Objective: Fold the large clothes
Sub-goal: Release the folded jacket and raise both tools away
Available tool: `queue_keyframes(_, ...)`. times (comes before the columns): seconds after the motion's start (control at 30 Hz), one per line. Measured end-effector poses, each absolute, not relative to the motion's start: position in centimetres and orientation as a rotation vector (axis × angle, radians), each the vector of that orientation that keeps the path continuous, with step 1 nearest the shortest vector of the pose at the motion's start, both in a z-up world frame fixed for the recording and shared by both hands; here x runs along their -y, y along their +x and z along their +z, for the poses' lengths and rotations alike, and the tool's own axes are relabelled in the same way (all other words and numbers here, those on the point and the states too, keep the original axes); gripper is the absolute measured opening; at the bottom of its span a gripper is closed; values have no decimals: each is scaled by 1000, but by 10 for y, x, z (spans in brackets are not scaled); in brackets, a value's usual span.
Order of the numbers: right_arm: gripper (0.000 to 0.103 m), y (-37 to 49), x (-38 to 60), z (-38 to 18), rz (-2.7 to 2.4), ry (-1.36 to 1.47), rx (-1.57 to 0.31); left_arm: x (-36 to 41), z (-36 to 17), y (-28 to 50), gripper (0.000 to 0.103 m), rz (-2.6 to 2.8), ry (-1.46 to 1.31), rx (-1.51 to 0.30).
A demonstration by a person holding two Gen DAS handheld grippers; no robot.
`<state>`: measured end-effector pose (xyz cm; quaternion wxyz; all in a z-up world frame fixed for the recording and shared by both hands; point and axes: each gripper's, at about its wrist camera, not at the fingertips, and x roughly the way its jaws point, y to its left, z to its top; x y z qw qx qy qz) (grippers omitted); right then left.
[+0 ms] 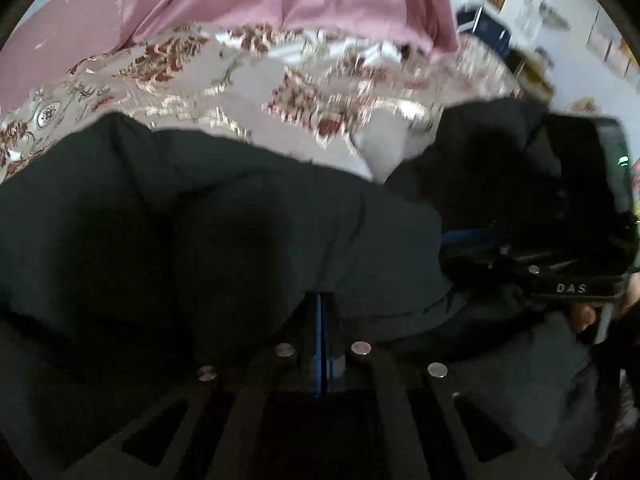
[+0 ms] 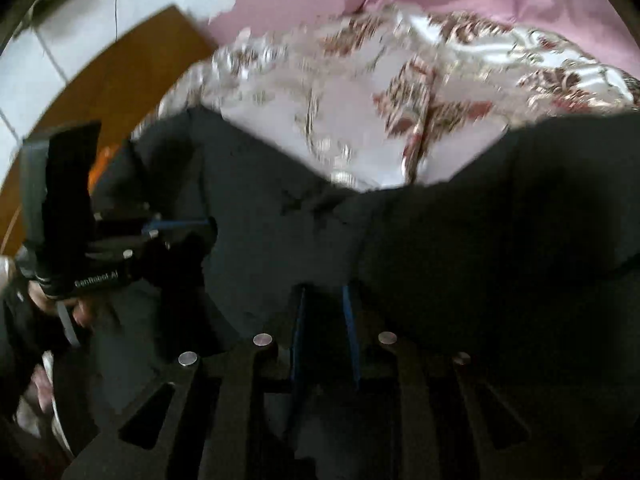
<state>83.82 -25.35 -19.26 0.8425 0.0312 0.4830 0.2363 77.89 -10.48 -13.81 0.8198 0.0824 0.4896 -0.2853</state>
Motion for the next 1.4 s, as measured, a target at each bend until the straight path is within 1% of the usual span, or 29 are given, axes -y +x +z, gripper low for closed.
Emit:
queue_keyframes(0.17, 14, 846, 233, -207, 438, -73, -1021, 119, -152, 778, 4, -533, 273, -1027)
queue_keyframes(0.27, 14, 846, 230, -215, 411, -71, -993, 121, -154, 774, 4, -518, 279, -995)
queue_keyframes(0.37, 14, 838, 236, -211, 414, -57, -945, 112, -145, 768, 4, -538, 247, -955)
queue_keyframes(0.53, 17, 813, 241, -197, 392, -44, -850, 98, -128, 758, 4, -503, 147, -933)
queue_keyframes(0.57, 18, 806, 243, -191, 373, -50, -839, 91, -119, 749, 7, -486, 112, -911)
queue_keyframes(0.6, 22, 799, 243, -184, 355, -55, -825, 88, -114, 744, 13, -479, 95, -897)
queue_keyframes(0.63, 28, 793, 245, -180, 343, -54, -815, 82, -105, 736, 28, -471, 70, -876)
queue_keyframes(0.67, 30, 783, 248, -172, 326, -51, -801, 78, -97, 728, 39, -468, 52, -864)
queue_keyframes(0.7, 35, 776, 251, -165, 310, -47, -794, 75, -90, 721, 67, -463, 44, -859)
queue_keyframes(0.73, 42, 771, 254, -159, 293, -45, -794, 72, -84, 715, 86, -457, 39, -852)
queue_keyframes(0.8, 48, 755, 259, -146, 267, -49, -794, 66, -69, 699, 87, -450, 21, -819)
queue_keyframes(0.87, 52, 738, 260, -127, 255, -71, -775, 61, -51, 682, 87, -441, -3, -816)
queue_keyframes(0.9, 57, 729, 260, -119, 246, -84, -762, 60, -46, 678, 87, -436, -8, -817)
queue_keyframes(0.93, 63, 718, 261, -110, 236, -91, -751, 58, -36, 667, 90, -434, -16, -808)
queue_keyframes(0.97, 66, 708, 263, -99, 231, -90, -736, 56, -25, 655, 92, -436, -23, -792)
queue_keyframes(1.0, 70, 698, 264, -90, 231, -84, -720, 55, -16, 645, 99, -435, -28, -777)
queue_keyframes(1.03, 75, 689, 265, -79, 230, -74, -702, 54, -7, 635, 102, -433, -29, -764)
queue_keyframes(1.2, 92, 638, 271, -32, 243, -16, -621, 50, 46, 574, 103, -420, -21, -689)
queue_keyframes(1.3, 99, 603, 273, -7, 265, 15, -573, 47, 73, 533, 103, -384, 4, -629)
queue_keyframes(1.4, 100, 564, 276, 17, 273, 26, -526, 43, 94, 496, 103, -343, 28, -577)
